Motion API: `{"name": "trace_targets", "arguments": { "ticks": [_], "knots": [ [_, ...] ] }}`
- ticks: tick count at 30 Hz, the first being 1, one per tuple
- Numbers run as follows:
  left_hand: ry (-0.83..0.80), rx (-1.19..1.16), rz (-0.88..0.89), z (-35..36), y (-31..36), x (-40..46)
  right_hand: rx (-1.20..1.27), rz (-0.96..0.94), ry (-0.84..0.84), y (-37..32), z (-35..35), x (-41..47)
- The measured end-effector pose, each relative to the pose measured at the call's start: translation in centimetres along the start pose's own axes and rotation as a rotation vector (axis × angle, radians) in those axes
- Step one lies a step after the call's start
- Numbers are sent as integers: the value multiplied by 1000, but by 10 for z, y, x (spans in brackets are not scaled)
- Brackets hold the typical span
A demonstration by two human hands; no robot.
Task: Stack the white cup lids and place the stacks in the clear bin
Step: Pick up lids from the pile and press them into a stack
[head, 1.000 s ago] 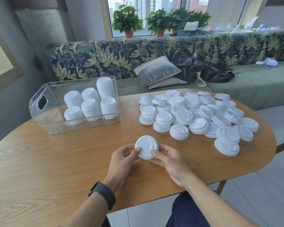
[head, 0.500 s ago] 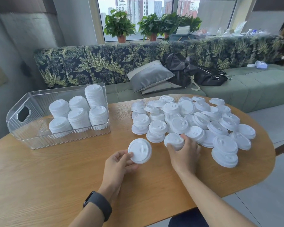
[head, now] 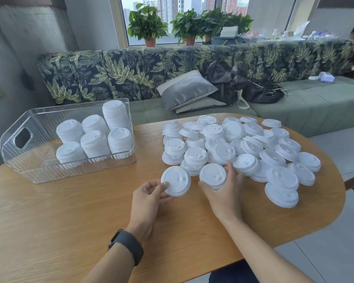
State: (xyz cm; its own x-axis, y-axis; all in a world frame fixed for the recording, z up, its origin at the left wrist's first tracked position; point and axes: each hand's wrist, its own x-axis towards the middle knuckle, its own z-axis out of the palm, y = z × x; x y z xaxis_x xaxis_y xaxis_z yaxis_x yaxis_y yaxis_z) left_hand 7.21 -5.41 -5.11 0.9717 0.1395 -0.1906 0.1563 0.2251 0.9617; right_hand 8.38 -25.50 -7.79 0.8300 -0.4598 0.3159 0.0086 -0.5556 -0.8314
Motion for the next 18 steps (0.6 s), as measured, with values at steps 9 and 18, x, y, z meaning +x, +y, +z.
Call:
{"name": "trace_targets", "arguments": {
  "ticks": [9,18],
  "knots": [
    [-37,-109,-75,-17,3,-15,349,22,-252,-25,-8,-38],
    [-80,-147,-128,-39,6,-38,580,319,-578,-46,-12,-61]
  ]
}}
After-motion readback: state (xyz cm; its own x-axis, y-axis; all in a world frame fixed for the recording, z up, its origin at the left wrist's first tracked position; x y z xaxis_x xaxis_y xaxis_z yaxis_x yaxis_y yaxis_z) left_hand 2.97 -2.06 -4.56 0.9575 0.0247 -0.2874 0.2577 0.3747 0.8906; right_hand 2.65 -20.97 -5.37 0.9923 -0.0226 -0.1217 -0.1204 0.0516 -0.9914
